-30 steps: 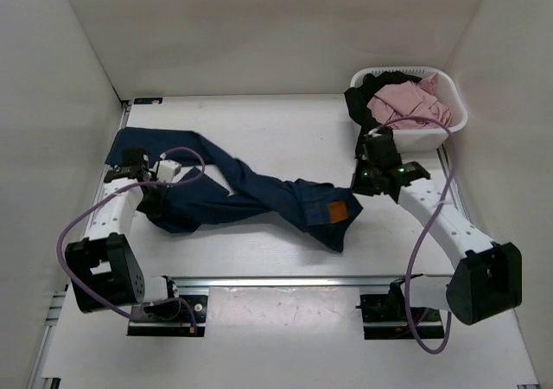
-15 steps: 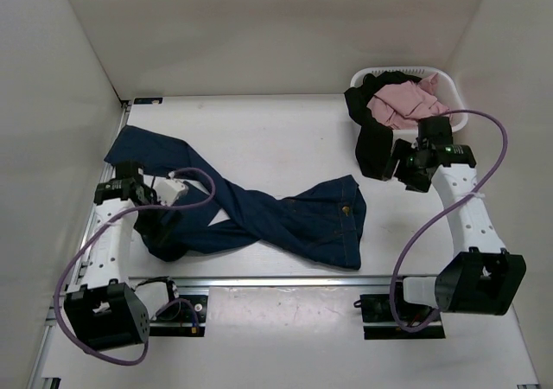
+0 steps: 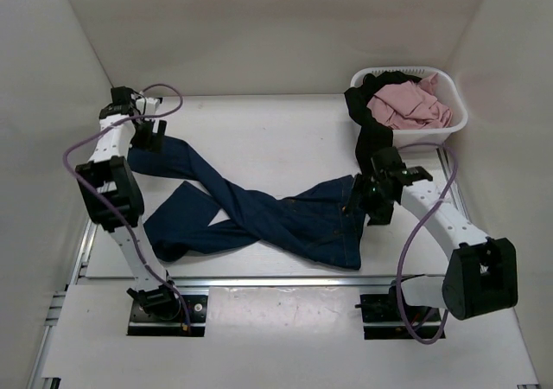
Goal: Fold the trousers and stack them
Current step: Flatten the trousers out
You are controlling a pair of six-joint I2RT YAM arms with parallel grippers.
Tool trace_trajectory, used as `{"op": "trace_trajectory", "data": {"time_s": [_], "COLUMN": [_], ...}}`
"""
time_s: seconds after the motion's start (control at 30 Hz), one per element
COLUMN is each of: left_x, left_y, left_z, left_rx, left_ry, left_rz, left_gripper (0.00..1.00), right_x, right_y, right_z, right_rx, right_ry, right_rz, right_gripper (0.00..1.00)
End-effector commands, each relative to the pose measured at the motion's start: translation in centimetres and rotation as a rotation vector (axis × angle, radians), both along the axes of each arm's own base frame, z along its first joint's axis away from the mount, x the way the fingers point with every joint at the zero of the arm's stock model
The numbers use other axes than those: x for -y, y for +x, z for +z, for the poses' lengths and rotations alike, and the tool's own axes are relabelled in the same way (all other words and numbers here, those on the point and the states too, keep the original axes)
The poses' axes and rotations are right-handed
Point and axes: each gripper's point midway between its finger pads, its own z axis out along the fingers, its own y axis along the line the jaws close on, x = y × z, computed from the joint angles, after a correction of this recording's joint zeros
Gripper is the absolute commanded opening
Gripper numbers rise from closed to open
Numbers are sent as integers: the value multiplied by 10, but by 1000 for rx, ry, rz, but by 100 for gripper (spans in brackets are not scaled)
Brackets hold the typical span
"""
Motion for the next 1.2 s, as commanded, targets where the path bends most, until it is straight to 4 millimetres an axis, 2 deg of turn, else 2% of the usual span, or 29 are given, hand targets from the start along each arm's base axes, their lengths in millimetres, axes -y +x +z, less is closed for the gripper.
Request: {"op": "trace_trajectory", "data": {"time_s": [0.0,0.03,0.1,0.17,0.2,0.27,0.3,0.33,0.4,0.47,0.5,0.53,0.57,0.6,0.63,0.67,0.7,0.73,0.77,0.8,0.83,0.87,0.9,0.97,1.0,1.03,1.1,1.13,1.17], "left_x": [-38,-51,-63,-72,-73,-72,-71,-61,-52,-46,-44,-43,-39,-39,-38,-34,-32,-30,-31,-28,-26,-23,-14,-8,-1,7,20,22,22], "left_y": [39,54,71,85,88,88,85,78,69,47,40,33,16,8,1,-20,-28,-38,-62,-76,-87,-100,-124,-147,-150,-175,-180,-166,-167], "left_z": [4,16,10,-17,-43,-64,-77,-102,-121,-149,-157,-161,-167,-170,-171,-173,-174,-175,-176,-175,-174,-172,-167,-158,-138,-139,-121,-95,-82], "left_rx": [76,119,137,104,62,26,-4,-62,-110,-195,-215,-228,-265,-280,-288,-329,-338,-352,-388,-409,-418,-434,-451,-461,-411,-457,-417,-337,-324], "left_ry": [26,43,76,96,90,81,81,70,73,86,82,84,83,93,101,98,100,102,112,111,113,118,97,103,108,86,38,36,2], "left_rz": [190,209,246,262,260,243,233,199,166,151,150,141,126,120,99,84,72,61,54,42,30,5,-21,-78,-114,-145,-189,-194,-175], "left_gripper": [100,100,100,100,100,100,100,100,100,100,99,94,80,72,64,55,34,24,14,14,14,14,14,15,18,21,31,34,45], "right_x": [-6,-11,-15,-20,-25,-27,-29,-31,-35,-34,-34,-34,-32,-33,-28,-25,-18,-12,-1,15,23,35,54,78,95,99,103,100,97], "right_y": [-37,-41,-60,-69,-70,-68,-72,-72,-72,-78,-79,-82,-86,-90,-90,-90,-78,-69,-59,-51,-27,-17,-7,7,10,10,10,8,8], "right_z": [-14,-19,-34,-45,-45,-53,-58,-59,-65,-73,-75,-80,-85,-86,-90,-90,-86,-83,-80,-73,-55,-47,-40,-23,-19,-15,-9,-6,-2], "right_rx": [-88,-92,-148,-181,-183,-199,-224,-232,-258,-311,-323,-350,-370,-394,-407,-413,-394,-377,-342,-340,-267,-236,-216,-175,-169,-173,-167,-175,-162], "right_ry": [68,82,85,96,115,118,125,137,145,134,130,129,118,120,112,110,103,95,61,38,24,-5,-21,-51,-50,-40,-20,-4,10], "right_rz": [-55,-50,-57,-54,-47,-45,-51,-46,-42,-45,-46,-38,-32,-32,-30,-37,-63,-77,-73,-116,-130,-125,-176,-201,-247,-250,-229,-213,-209], "right_gripper": [81,82,84,86,87,89,89,89,89,89,84,78,69,36,22,11,3,0,0,0,0,0,0,0,0,0,2,10,27]}}
